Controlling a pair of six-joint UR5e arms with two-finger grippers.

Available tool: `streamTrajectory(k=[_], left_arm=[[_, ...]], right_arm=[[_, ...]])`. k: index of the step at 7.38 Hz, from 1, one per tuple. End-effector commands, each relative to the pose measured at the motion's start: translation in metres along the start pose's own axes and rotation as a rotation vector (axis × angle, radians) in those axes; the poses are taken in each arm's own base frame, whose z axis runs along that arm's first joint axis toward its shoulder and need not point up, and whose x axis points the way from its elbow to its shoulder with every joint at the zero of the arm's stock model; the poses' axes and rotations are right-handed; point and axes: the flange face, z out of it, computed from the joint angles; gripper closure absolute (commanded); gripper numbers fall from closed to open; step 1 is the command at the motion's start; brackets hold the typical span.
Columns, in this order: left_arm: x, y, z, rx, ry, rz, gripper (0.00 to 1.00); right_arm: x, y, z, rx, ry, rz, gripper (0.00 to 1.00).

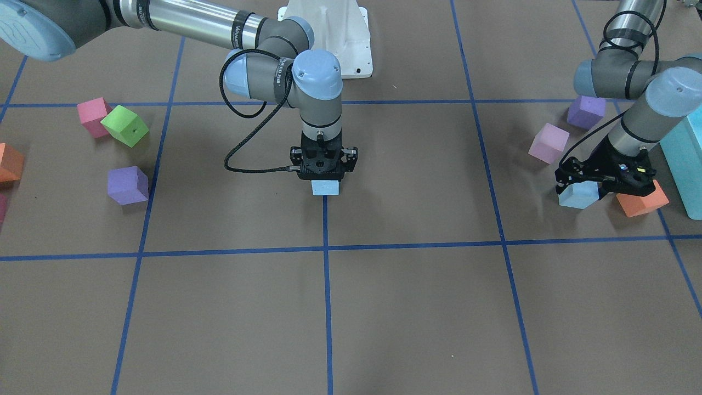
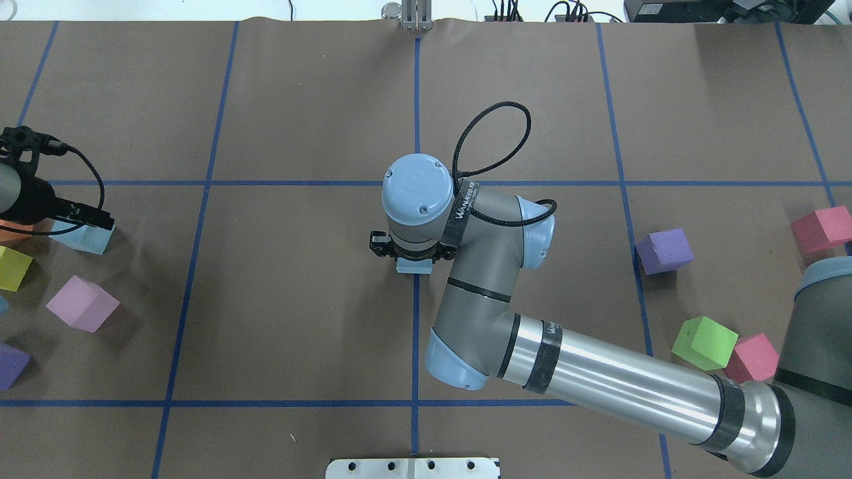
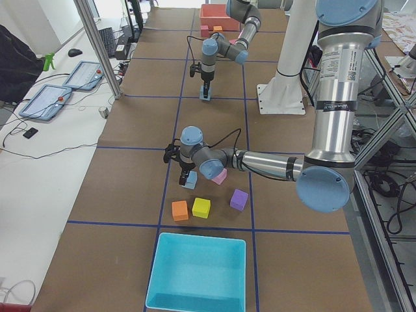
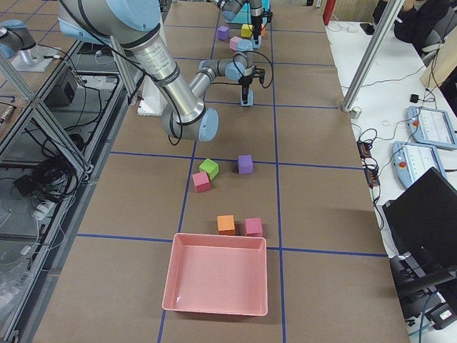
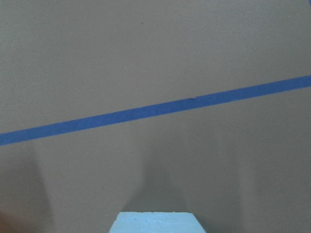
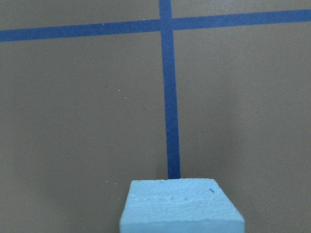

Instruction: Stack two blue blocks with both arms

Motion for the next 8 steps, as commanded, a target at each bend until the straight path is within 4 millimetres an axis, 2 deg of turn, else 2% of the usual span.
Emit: streamTrajectory(k=[1, 3, 4, 5, 7, 8], left_arm=[[0.0, 0.0, 0.0, 0.0, 0.0, 0.001, 0.04], [0.0, 0.0, 0.001, -0.002, 0.0, 0.001, 0.16], [-0.001, 0.0, 0.002, -0.003, -0.002, -0.001, 0.21], [-0.003, 0.001, 0.003, -0.007, -0.004, -0.003, 0.26], [0.0, -0.001, 0.004, -0.02, 0.002, -0.007, 0.29], [0.002, -0.001, 0.004, -0.033, 0.018, -0.007, 0.29]], right_arm=[[-0.002, 0.0, -0.005, 0.005, -0.01, -0.003, 0.0], [0.01, -0.027, -0.031, 0.008, -0.034, 0.008, 0.0], [0.031, -0.051, -0.045, -0.008, -0.052, 0.021, 0.0], [0.072, -0.078, -0.06, -0.031, -0.056, -0.009, 0.0], [0.181, -0.12, -0.085, -0.049, -0.023, -0.097, 0.0], [0.233, -0.149, -0.095, -0.054, -0.017, -0.117, 0.0]])
